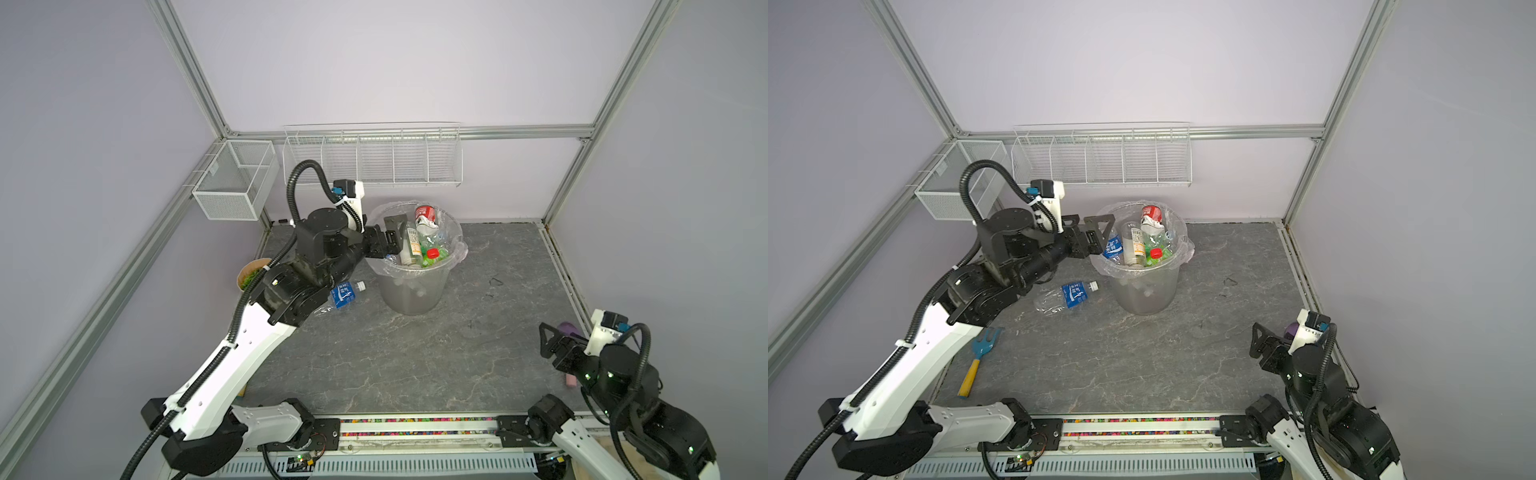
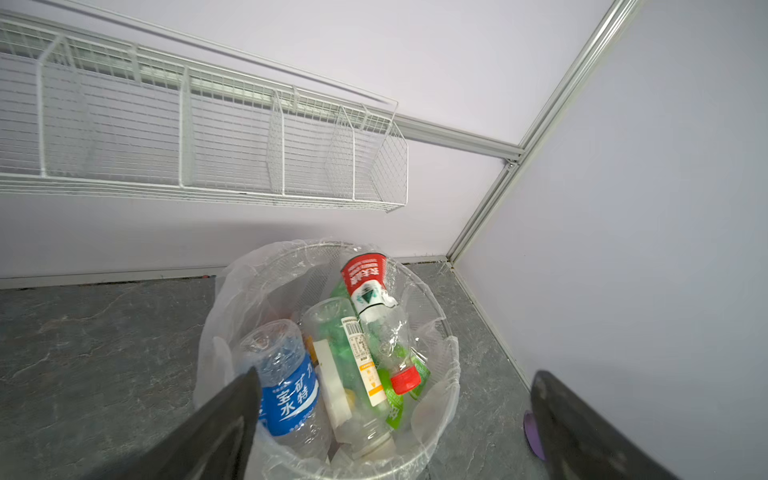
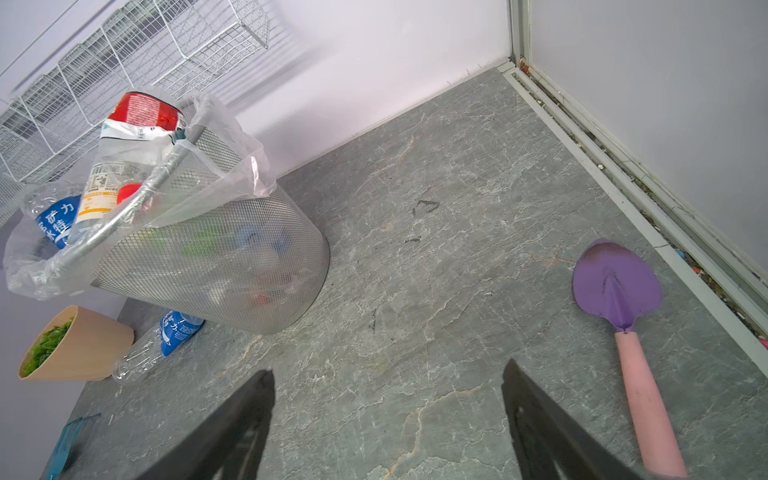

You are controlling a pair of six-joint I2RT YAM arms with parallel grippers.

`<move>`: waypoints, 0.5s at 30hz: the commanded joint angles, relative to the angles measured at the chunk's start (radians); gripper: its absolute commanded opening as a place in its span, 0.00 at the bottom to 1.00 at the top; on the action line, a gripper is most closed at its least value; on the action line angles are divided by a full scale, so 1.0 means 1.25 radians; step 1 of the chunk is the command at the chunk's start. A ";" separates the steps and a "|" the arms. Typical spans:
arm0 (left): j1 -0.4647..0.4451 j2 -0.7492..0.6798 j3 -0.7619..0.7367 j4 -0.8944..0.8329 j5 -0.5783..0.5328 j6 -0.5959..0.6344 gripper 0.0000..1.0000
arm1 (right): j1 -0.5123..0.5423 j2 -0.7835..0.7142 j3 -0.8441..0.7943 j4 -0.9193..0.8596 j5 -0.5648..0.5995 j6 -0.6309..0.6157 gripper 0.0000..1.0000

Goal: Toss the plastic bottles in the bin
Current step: 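Swing the red-label bottle over the bin and open the left gripper, then withdraw the left gripper and lower it toward the blue-label bottle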

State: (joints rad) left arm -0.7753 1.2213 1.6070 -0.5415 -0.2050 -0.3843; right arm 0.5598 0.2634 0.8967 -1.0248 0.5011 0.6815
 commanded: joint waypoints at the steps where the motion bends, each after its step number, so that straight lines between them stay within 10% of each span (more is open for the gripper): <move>1: 0.001 -0.023 -0.049 -0.002 -0.082 0.010 1.00 | 0.001 0.006 -0.031 0.002 0.003 0.014 0.88; 15: 0.303 -0.068 -0.282 0.001 0.096 -0.095 1.00 | 0.001 -0.005 -0.035 -0.012 -0.001 0.014 0.88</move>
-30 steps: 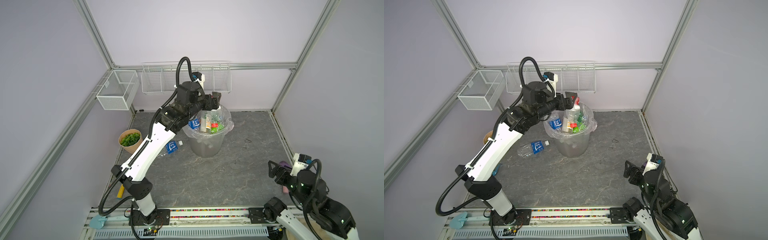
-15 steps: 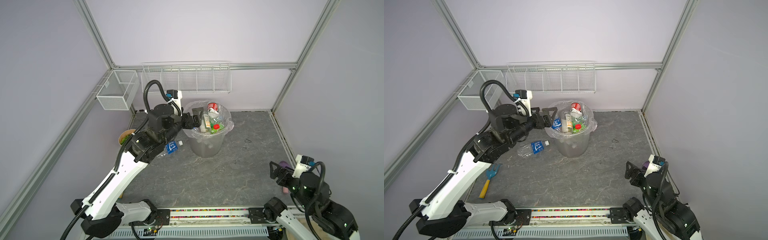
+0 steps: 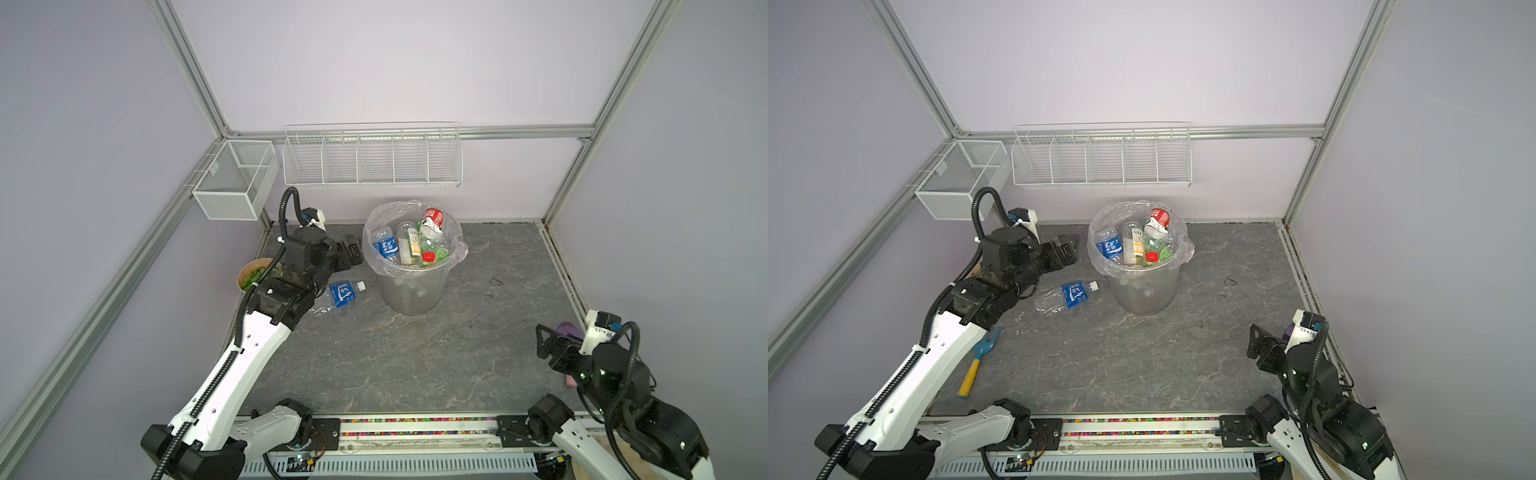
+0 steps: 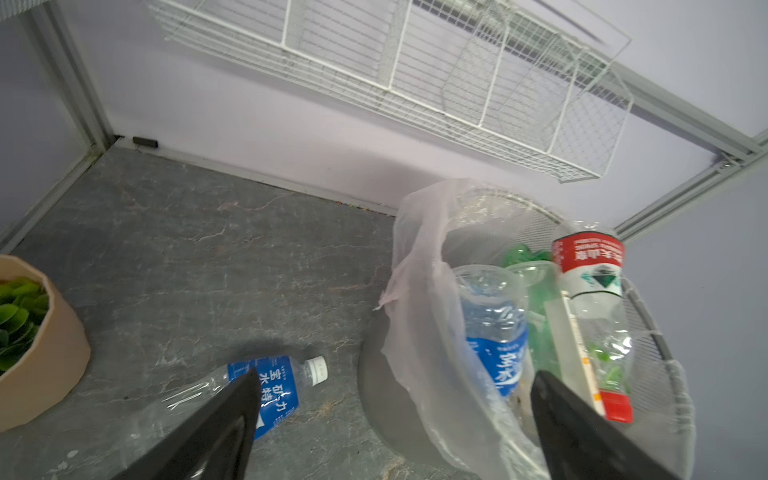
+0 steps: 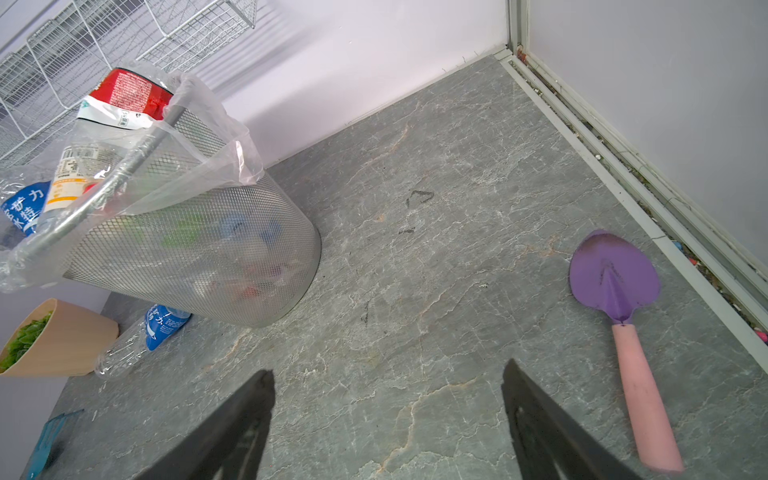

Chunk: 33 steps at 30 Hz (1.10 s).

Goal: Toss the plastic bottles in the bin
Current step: 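Withdraw the left gripper and lower it toward the blue-label bottle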

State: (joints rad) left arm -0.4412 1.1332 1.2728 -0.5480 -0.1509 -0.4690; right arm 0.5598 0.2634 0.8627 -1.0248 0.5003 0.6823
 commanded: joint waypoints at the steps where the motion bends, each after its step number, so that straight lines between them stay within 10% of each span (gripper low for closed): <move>1: 0.058 0.011 -0.024 0.008 0.070 -0.037 1.00 | 0.001 -0.005 -0.008 -0.012 -0.001 0.013 0.88; 17: 0.267 0.138 -0.166 0.120 0.176 -0.101 1.00 | 0.001 0.000 -0.018 -0.014 -0.003 0.012 0.88; 33: 0.289 0.398 -0.097 0.085 0.131 -0.102 1.00 | 0.002 -0.009 -0.040 -0.018 -0.019 0.021 0.88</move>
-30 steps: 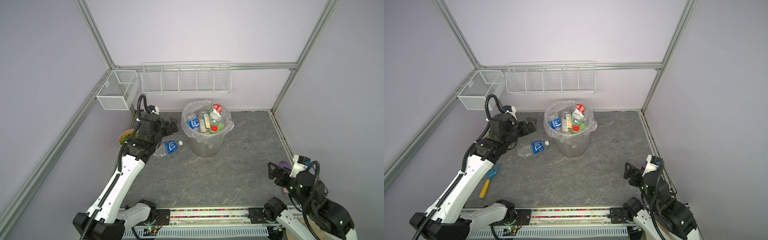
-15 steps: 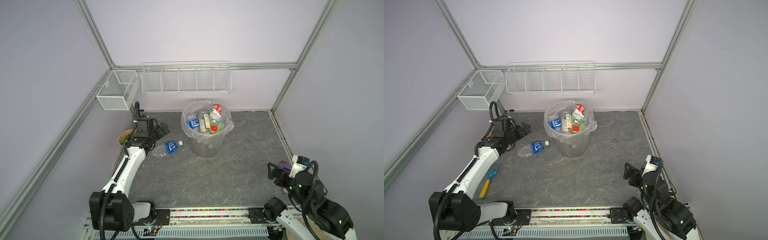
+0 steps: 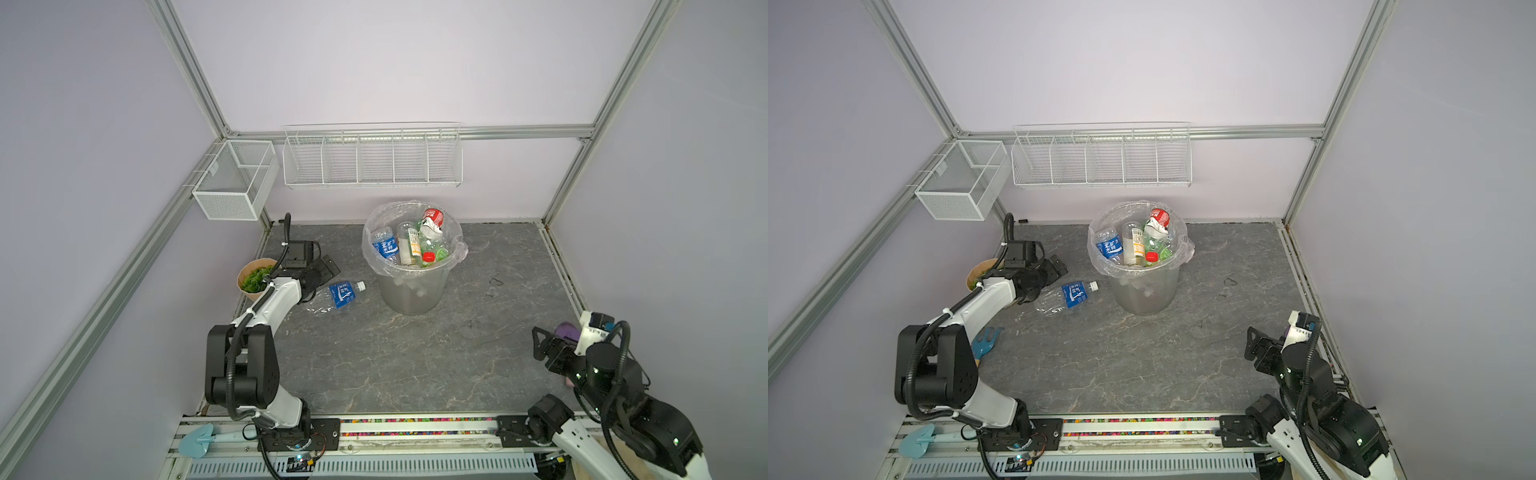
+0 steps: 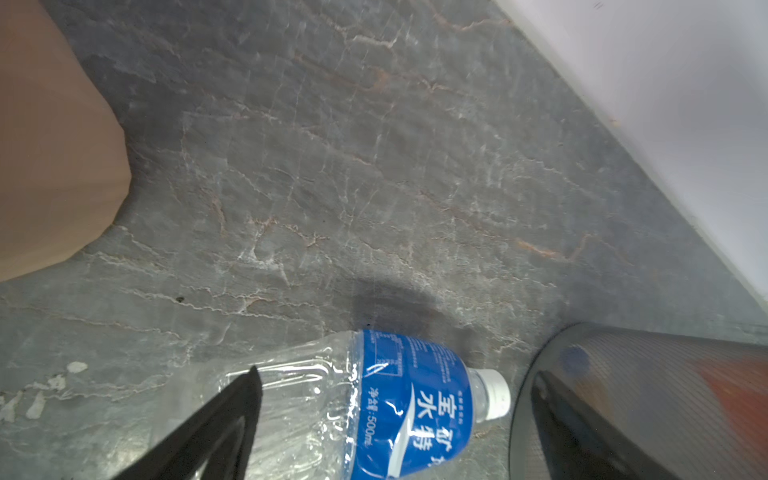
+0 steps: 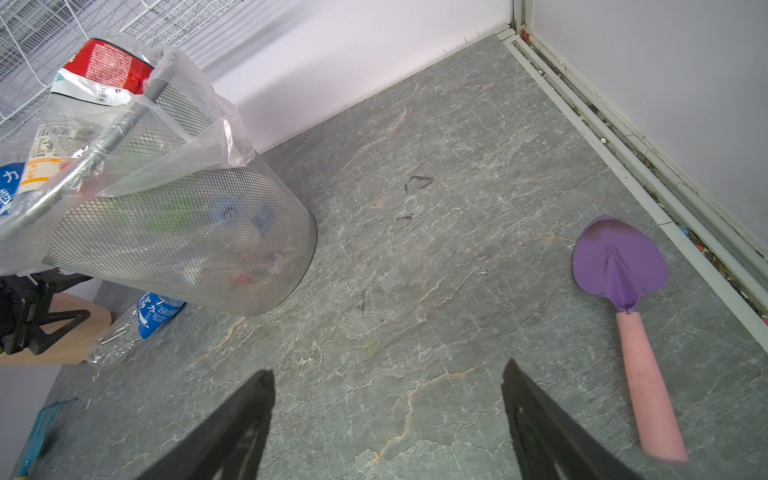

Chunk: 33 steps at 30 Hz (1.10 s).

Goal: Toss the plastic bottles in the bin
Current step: 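Withdraw the left gripper and lower it toward the blue-label bottle, then close the left gripper on the blue-label Pocari Sweat bottle and lift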

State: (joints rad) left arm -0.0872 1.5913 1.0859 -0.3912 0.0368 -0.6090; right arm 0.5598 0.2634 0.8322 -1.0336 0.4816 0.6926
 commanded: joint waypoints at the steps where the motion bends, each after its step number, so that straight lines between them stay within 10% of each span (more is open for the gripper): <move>1: 0.007 0.048 0.059 -0.042 -0.019 0.012 1.00 | 0.001 -0.010 -0.018 -0.011 -0.004 0.015 0.89; 15: -0.005 0.102 0.004 -0.019 -0.024 0.026 1.00 | 0.001 -0.012 -0.034 -0.003 -0.016 0.020 0.88; 33: -0.174 -0.152 -0.278 0.037 -0.029 -0.069 1.00 | 0.002 -0.029 -0.043 -0.007 -0.034 0.040 0.88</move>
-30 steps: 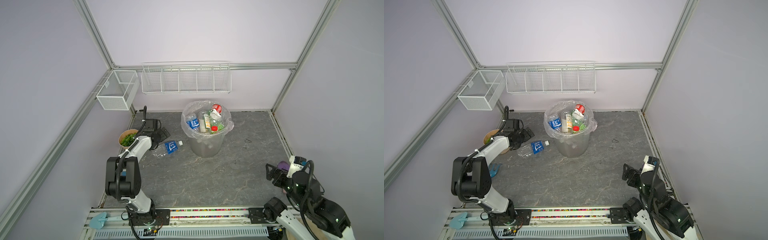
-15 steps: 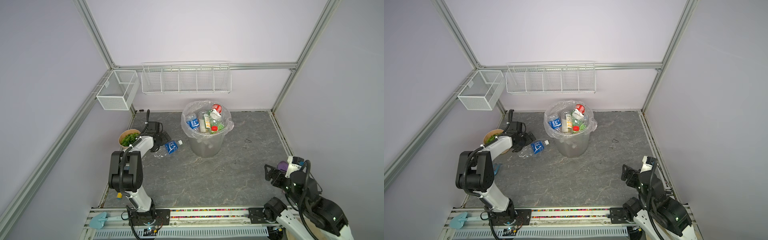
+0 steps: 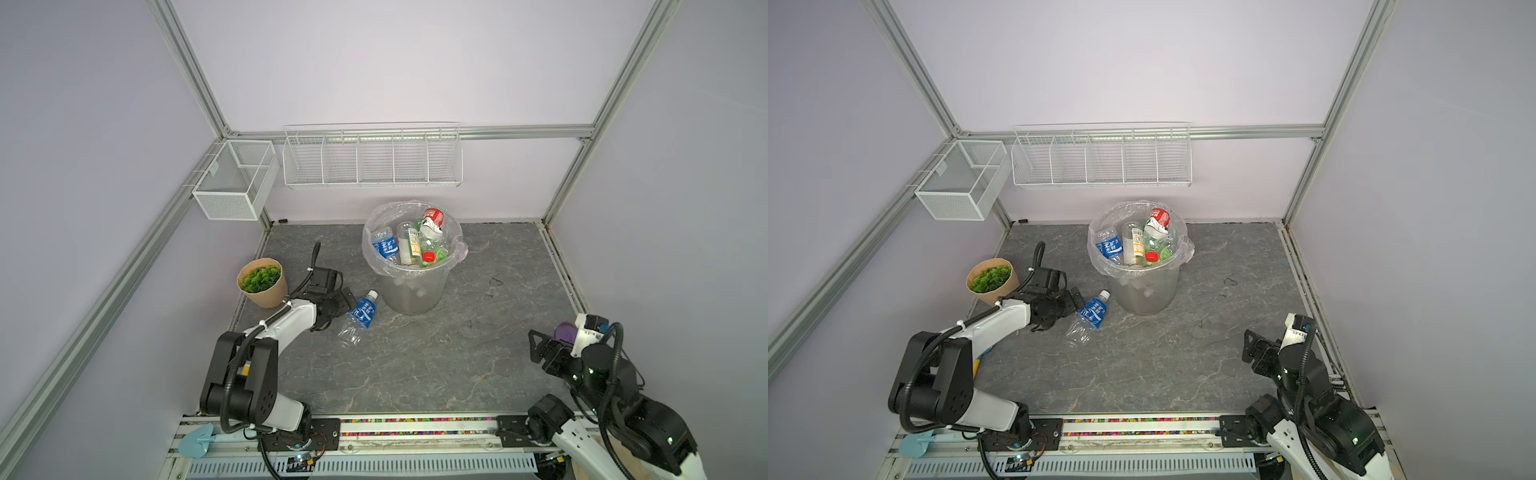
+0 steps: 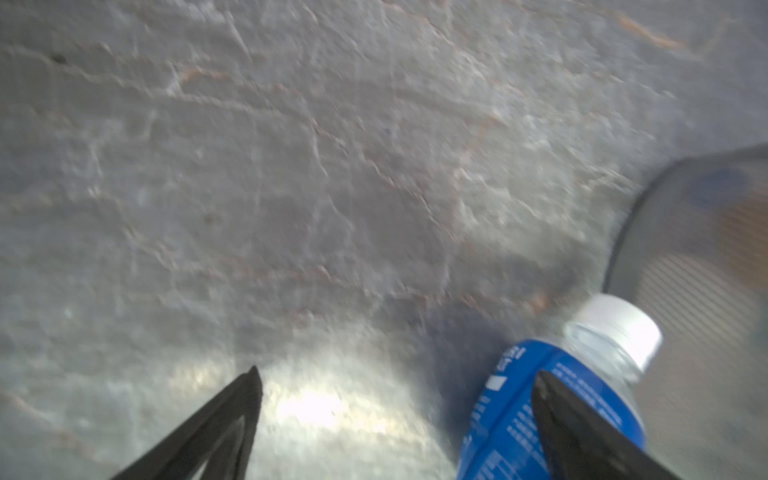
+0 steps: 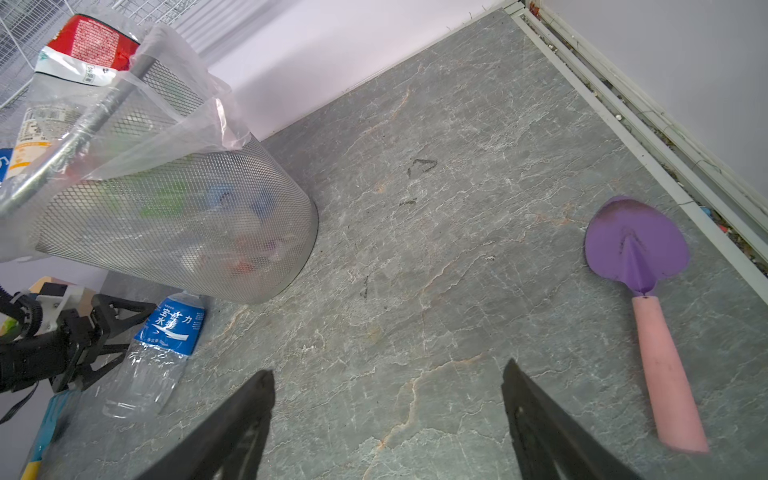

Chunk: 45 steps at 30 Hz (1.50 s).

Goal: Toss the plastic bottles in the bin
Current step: 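Close the left gripper on the blue-label Pocari Sweat bottle and lift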

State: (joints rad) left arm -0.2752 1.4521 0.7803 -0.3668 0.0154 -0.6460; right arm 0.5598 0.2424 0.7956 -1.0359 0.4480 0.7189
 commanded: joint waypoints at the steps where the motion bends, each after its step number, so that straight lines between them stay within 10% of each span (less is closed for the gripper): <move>1: -0.037 -0.062 -0.049 0.021 -0.012 -0.046 1.00 | 0.001 -0.012 -0.014 -0.004 -0.009 0.021 0.89; 13: -0.139 -0.245 -0.167 0.010 0.016 -0.082 1.00 | 0.001 -0.017 -0.026 0.011 -0.029 0.038 0.89; 45: -0.459 0.018 0.020 -0.005 -0.048 -0.079 0.74 | 0.001 -0.015 -0.027 0.014 -0.043 0.047 0.88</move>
State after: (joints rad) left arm -0.8253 1.4582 0.7731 -0.3405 -0.0257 -0.7486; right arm 0.5598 0.2325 0.7731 -1.0348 0.3954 0.7631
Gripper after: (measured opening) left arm 0.751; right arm 0.884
